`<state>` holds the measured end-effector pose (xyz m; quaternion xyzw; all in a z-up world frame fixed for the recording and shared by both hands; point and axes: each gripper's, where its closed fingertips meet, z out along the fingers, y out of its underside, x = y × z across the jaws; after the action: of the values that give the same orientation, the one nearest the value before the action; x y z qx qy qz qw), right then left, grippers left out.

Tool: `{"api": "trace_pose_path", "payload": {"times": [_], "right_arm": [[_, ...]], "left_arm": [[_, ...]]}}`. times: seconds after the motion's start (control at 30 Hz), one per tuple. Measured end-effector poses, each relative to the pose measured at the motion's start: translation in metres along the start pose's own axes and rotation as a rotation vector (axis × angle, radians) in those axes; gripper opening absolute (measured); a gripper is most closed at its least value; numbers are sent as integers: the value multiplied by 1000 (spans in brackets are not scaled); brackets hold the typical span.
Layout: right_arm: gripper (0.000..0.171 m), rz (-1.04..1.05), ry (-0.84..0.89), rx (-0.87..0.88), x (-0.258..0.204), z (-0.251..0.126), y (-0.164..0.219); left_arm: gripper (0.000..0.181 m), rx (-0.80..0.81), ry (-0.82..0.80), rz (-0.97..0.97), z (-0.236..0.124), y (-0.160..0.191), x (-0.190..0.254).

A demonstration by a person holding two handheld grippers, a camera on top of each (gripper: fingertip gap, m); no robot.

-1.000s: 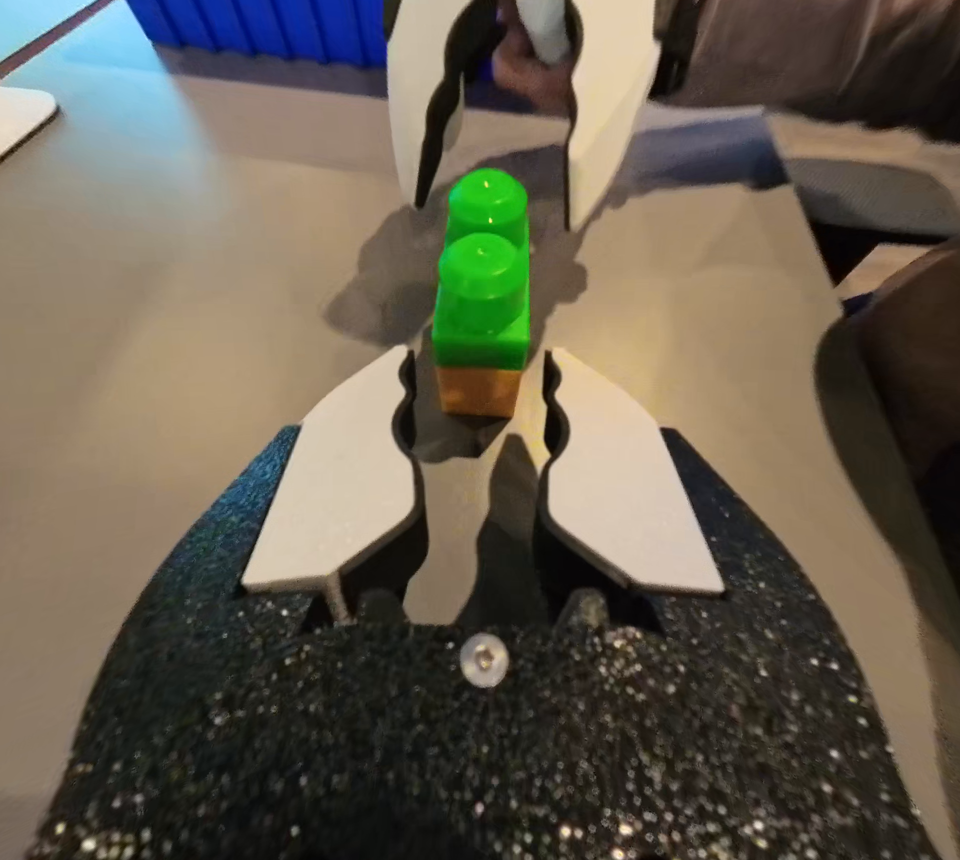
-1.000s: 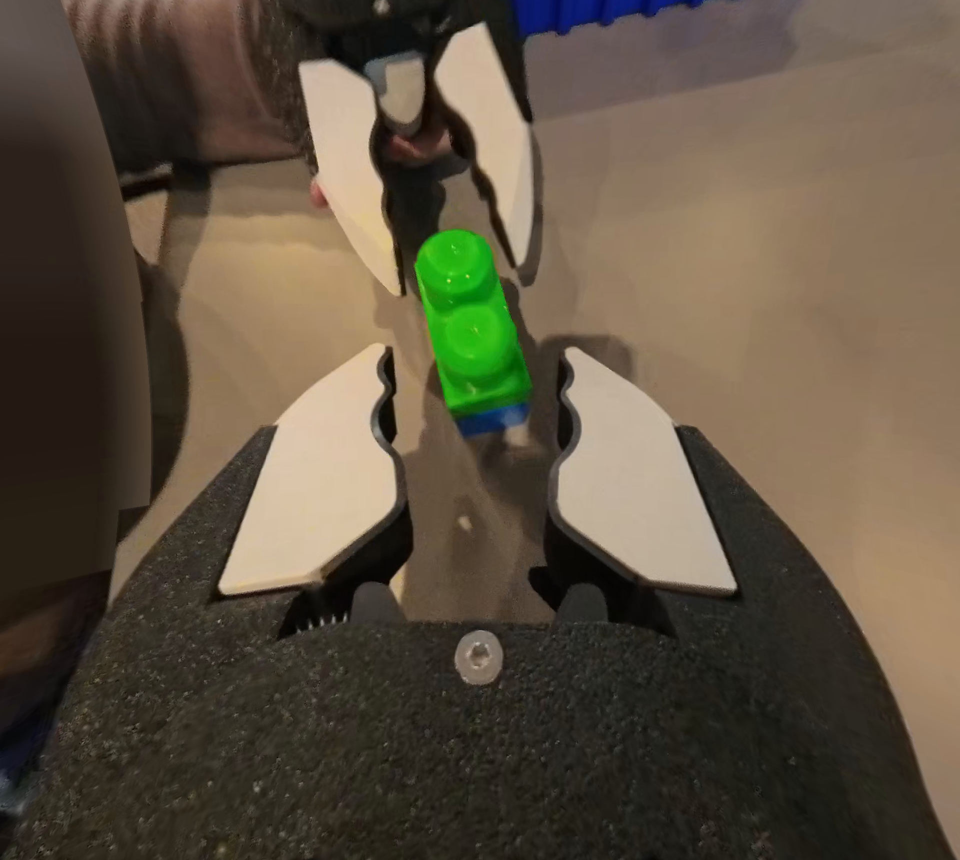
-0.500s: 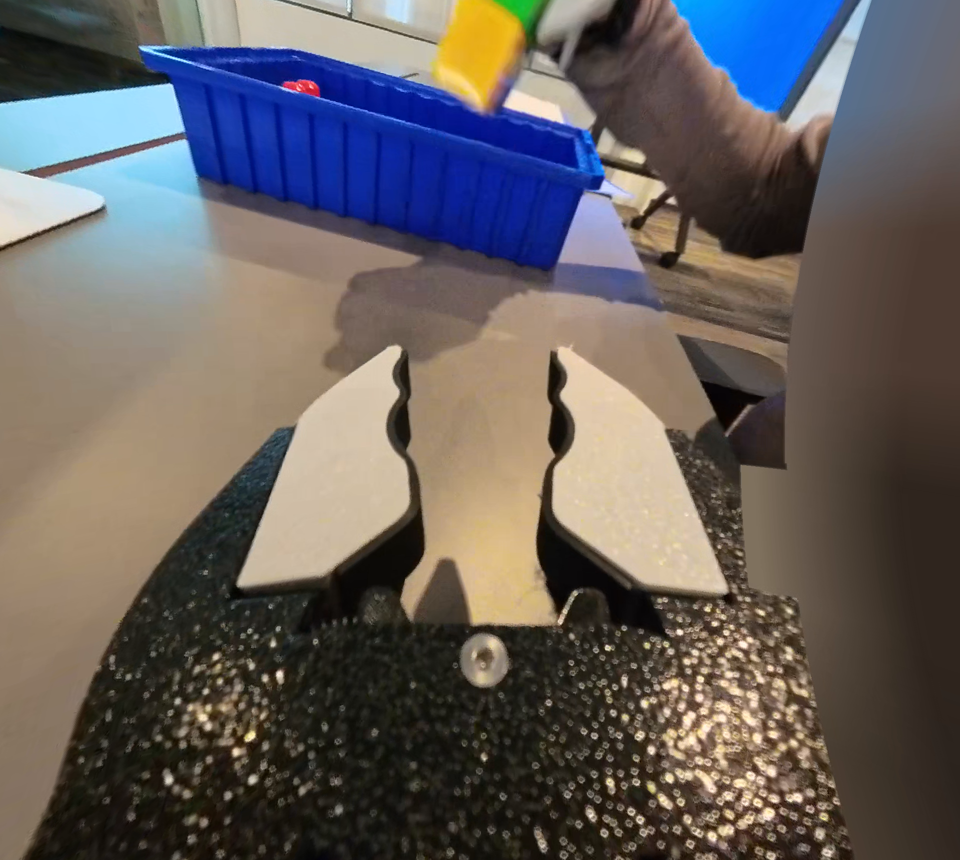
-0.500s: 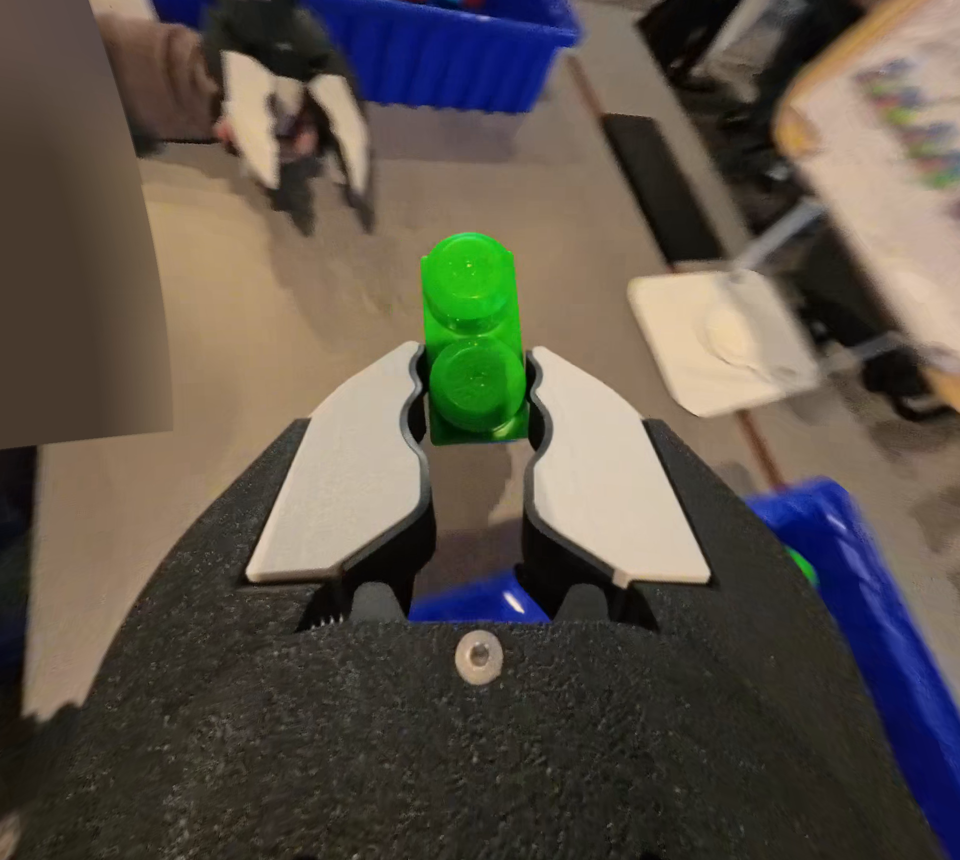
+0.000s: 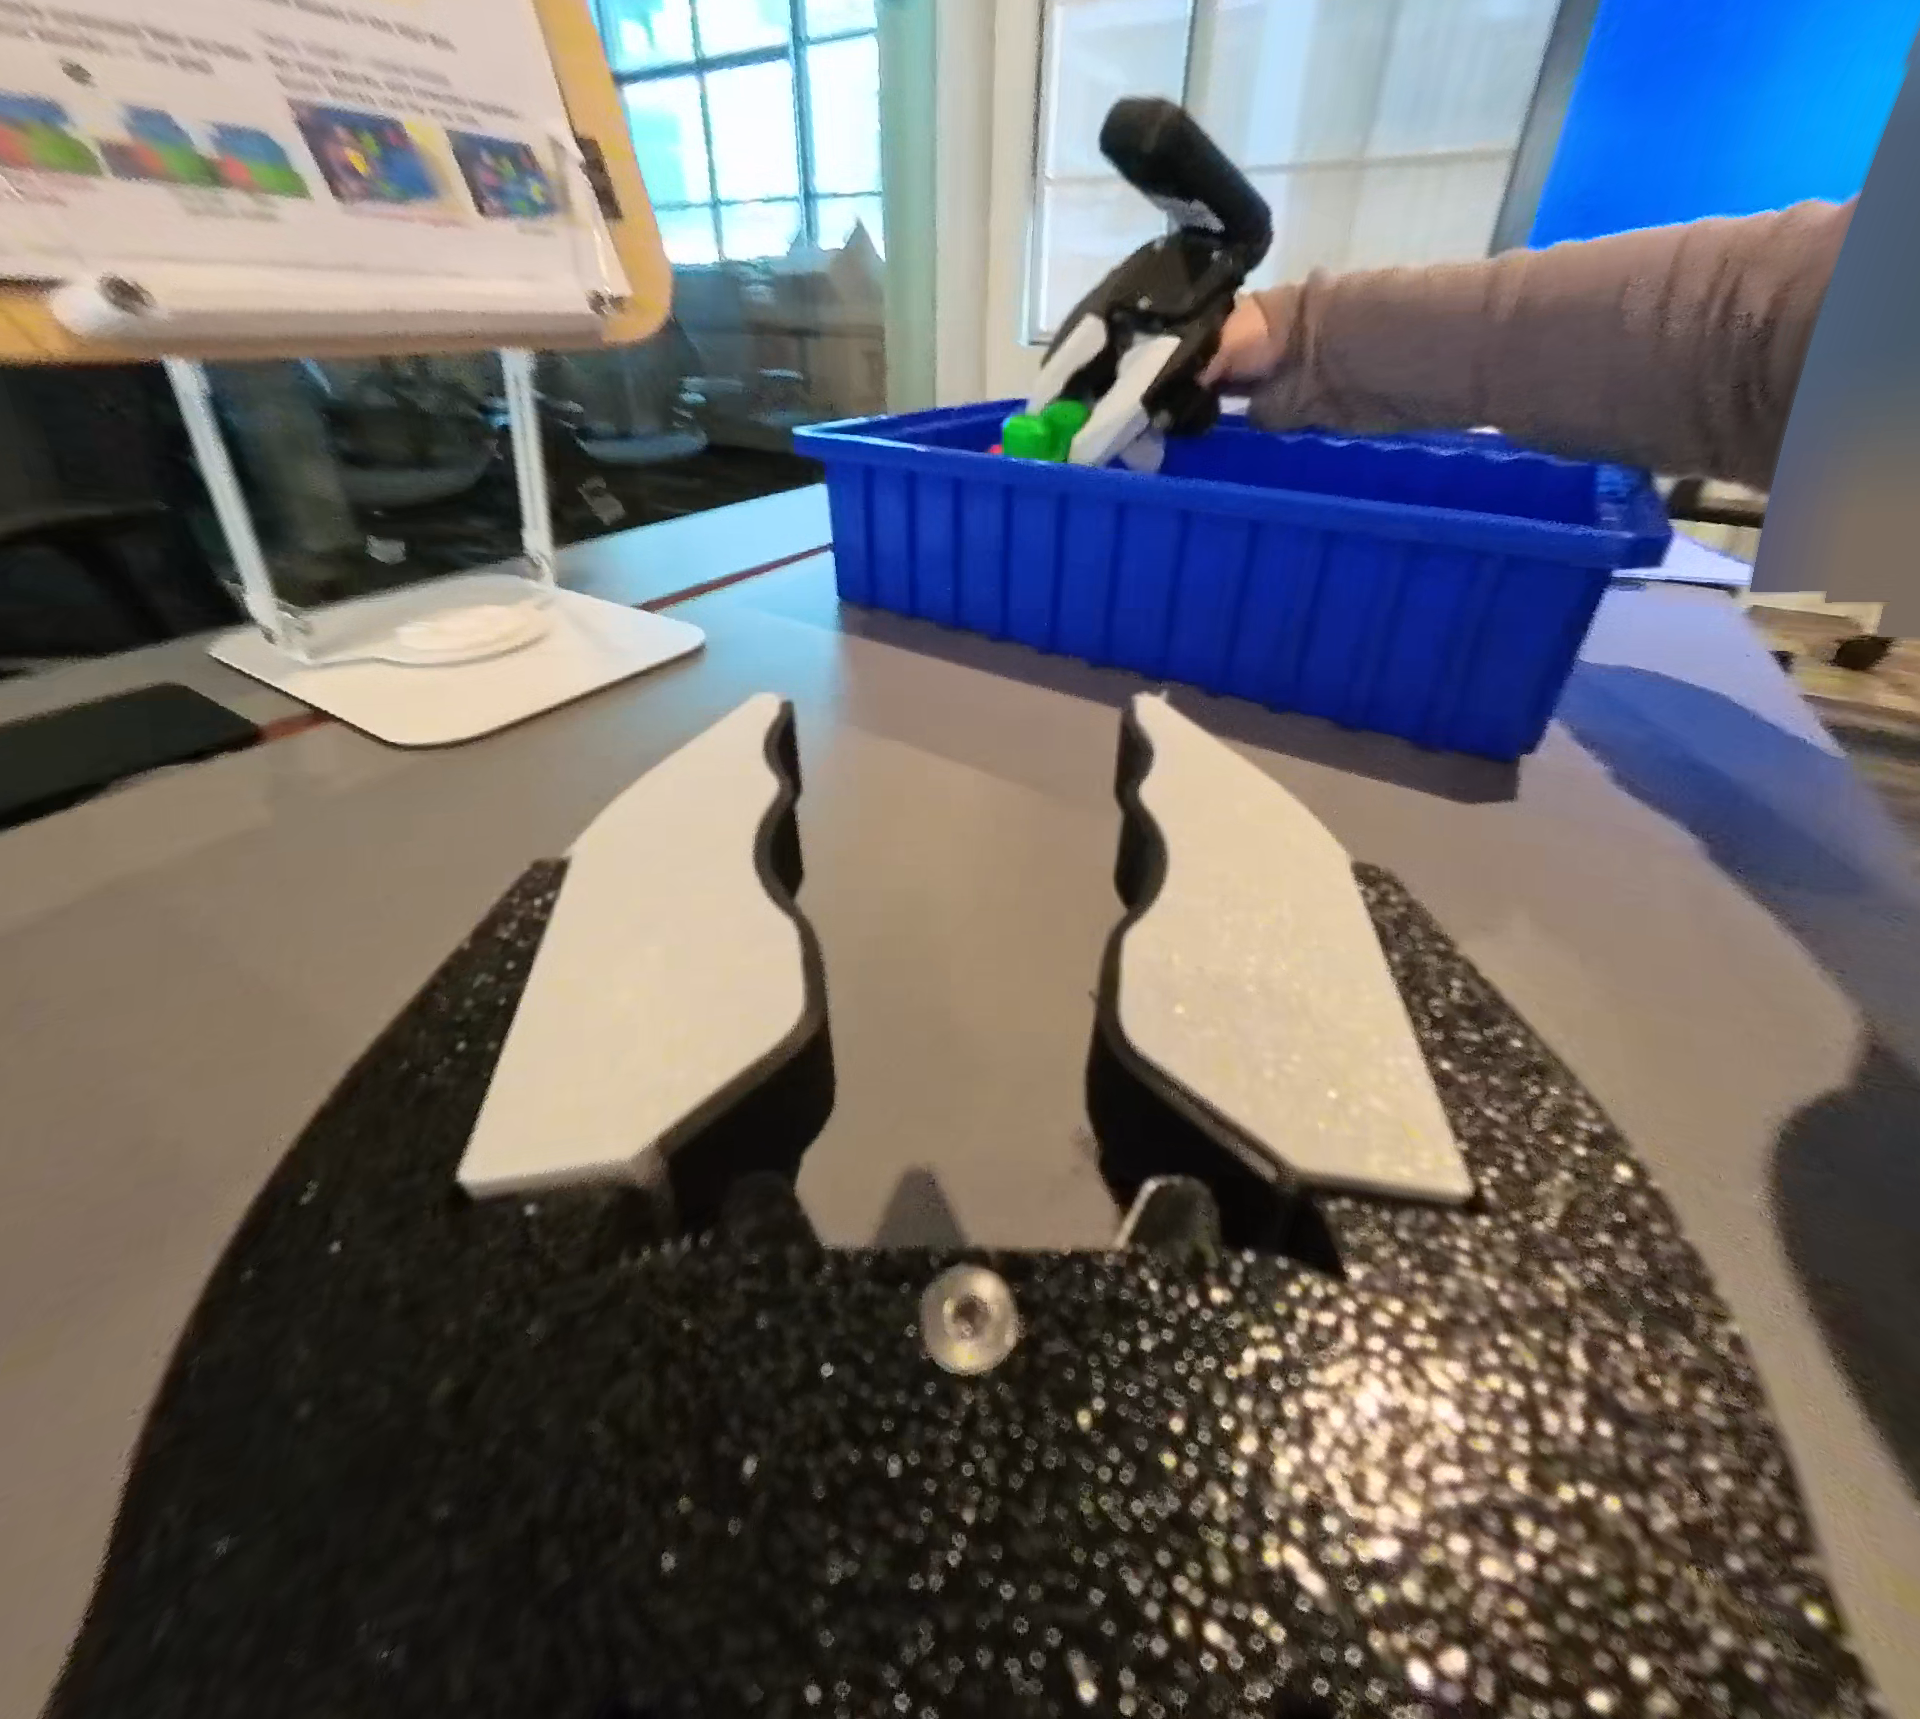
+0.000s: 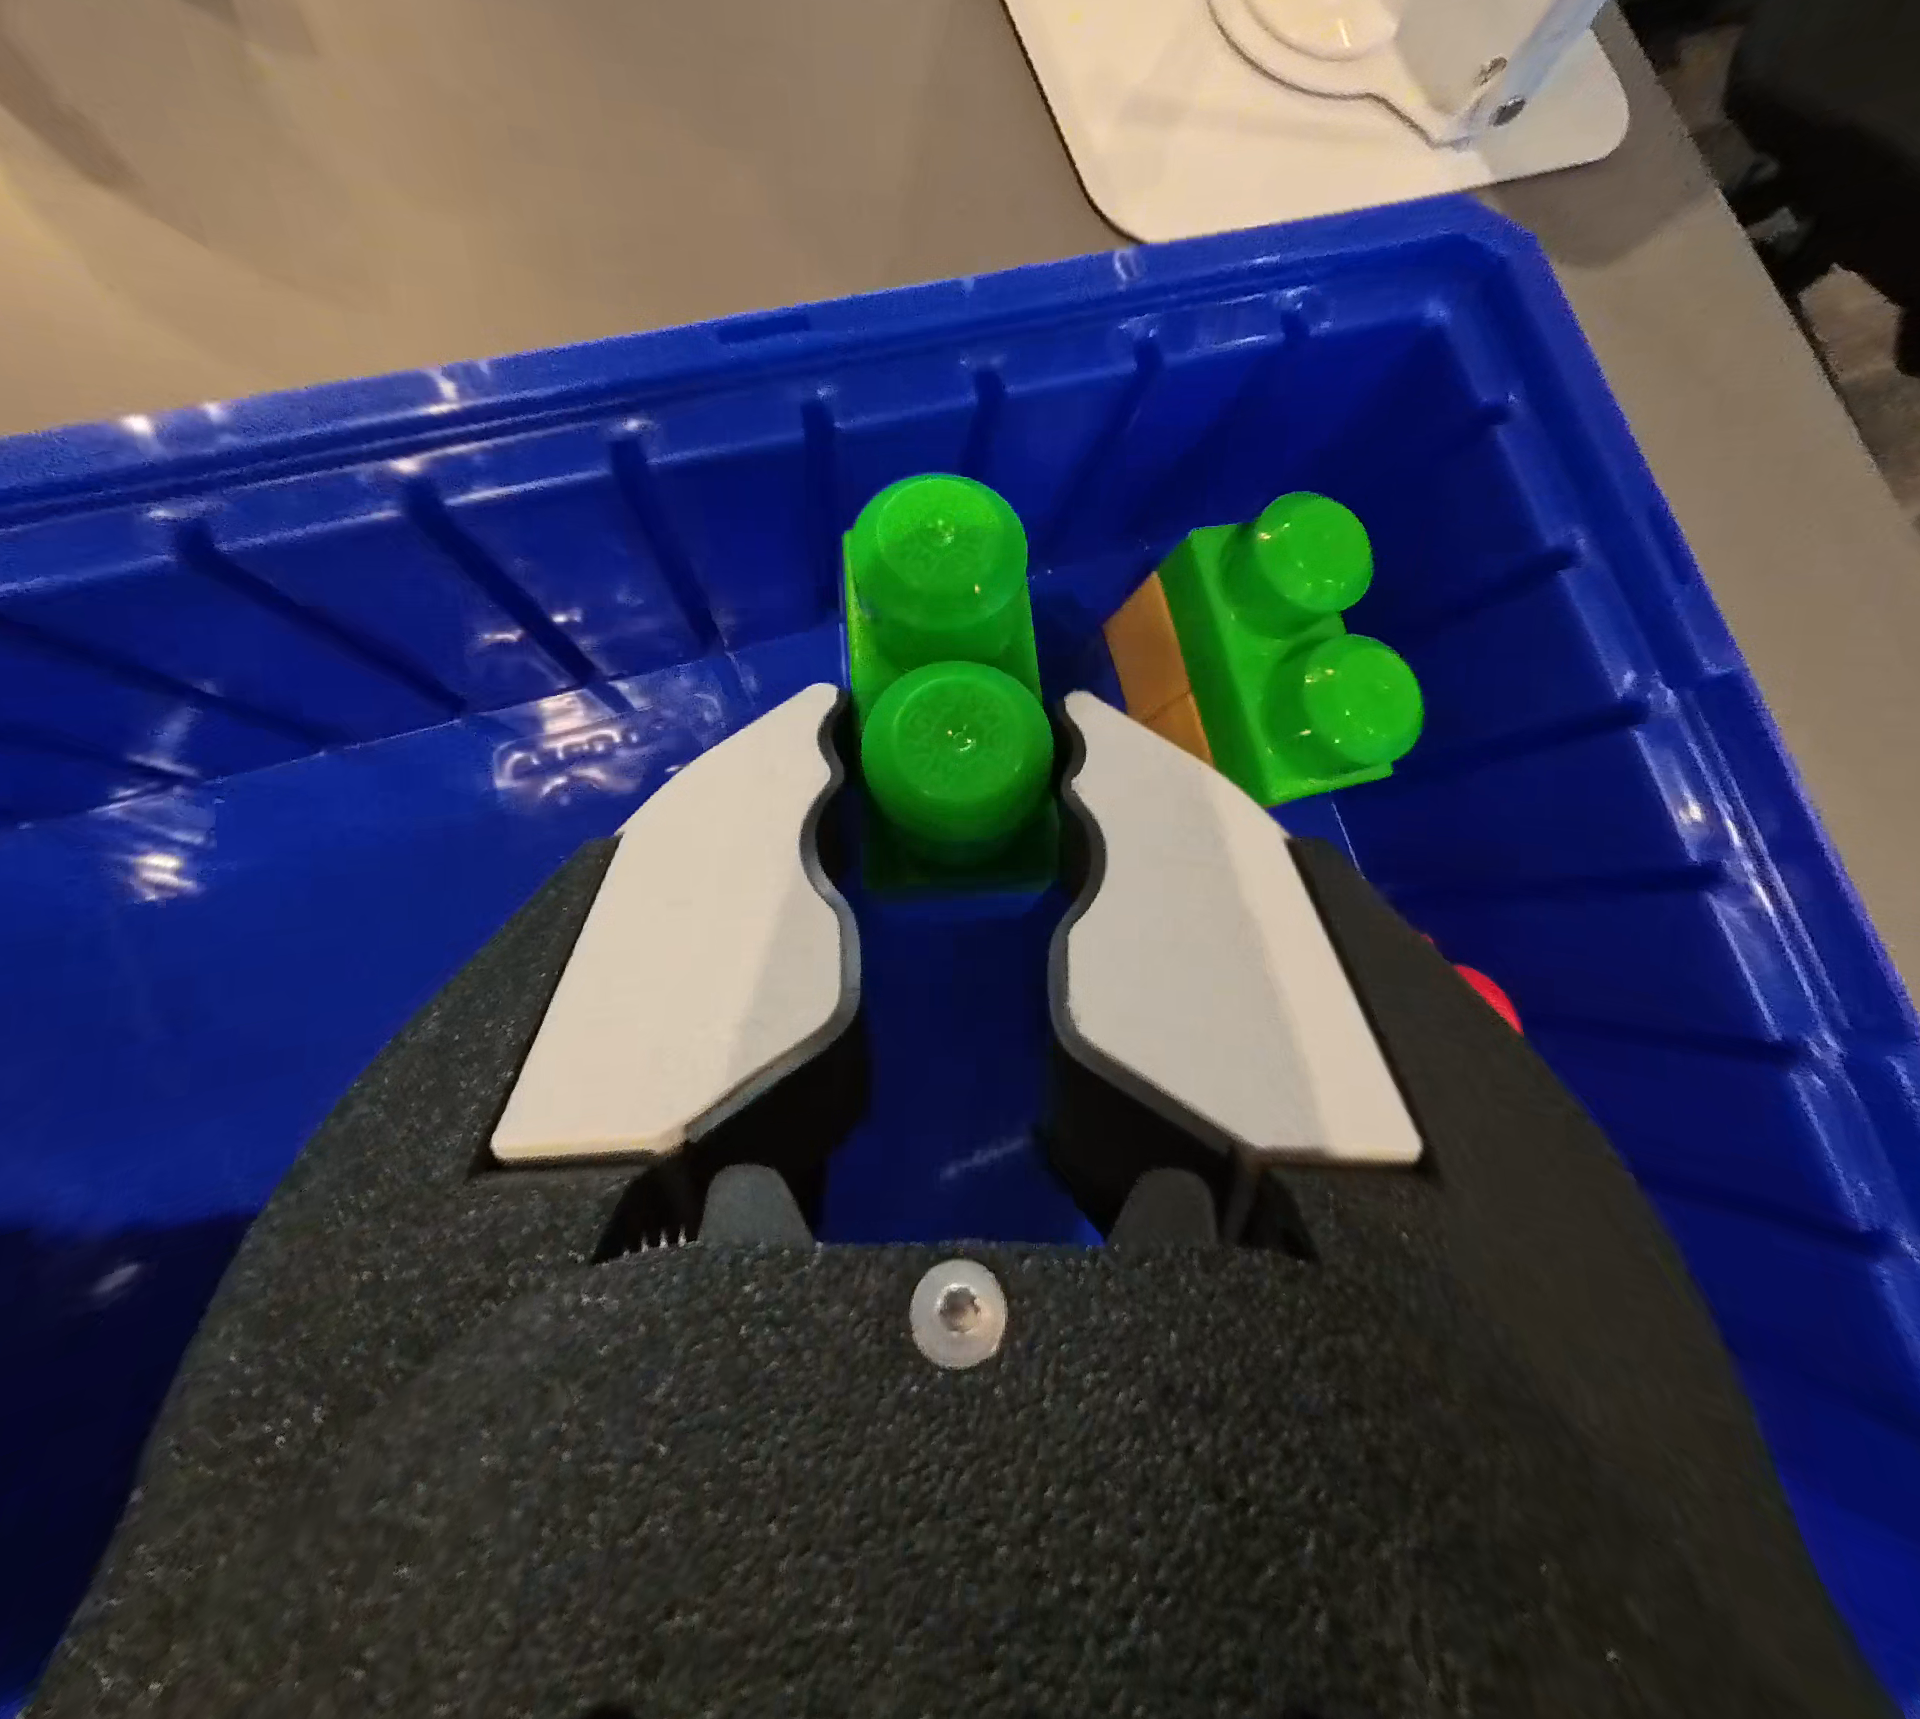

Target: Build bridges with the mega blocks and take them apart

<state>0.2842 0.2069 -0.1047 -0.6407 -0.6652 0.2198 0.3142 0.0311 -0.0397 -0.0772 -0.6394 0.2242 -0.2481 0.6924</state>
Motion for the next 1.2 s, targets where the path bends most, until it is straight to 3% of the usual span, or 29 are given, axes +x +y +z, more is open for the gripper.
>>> {"api": "trace_pose_path", "payload": {"times": [0.37,0.53,0.67,0.8,0.87,1.0,1.2], "right_arm": [[36,31,-158,-4,-10,22,17],[56,142,-110,28,-9,-10,-3],[67,139,33,223,-31,-62,-60],[75,-38,89,353,-117,-89,-121],[79,-130,140,371,-162,-83,-143],[70,-143,224,554,-224,-50,-195],[51,-184,593,686,-218,1,-234]], "left_arm": [[55,-1,-29,58,4,1,2],[58,-5,-27,76,5,2,3],[59,3,-40,98,4,1,4],[59,10,-43,113,4,0,4],[57,14,-37,115,4,-1,6],[50,4,-43,105,3,0,7],[35,-4,-62,61,-7,-6,8]]}}
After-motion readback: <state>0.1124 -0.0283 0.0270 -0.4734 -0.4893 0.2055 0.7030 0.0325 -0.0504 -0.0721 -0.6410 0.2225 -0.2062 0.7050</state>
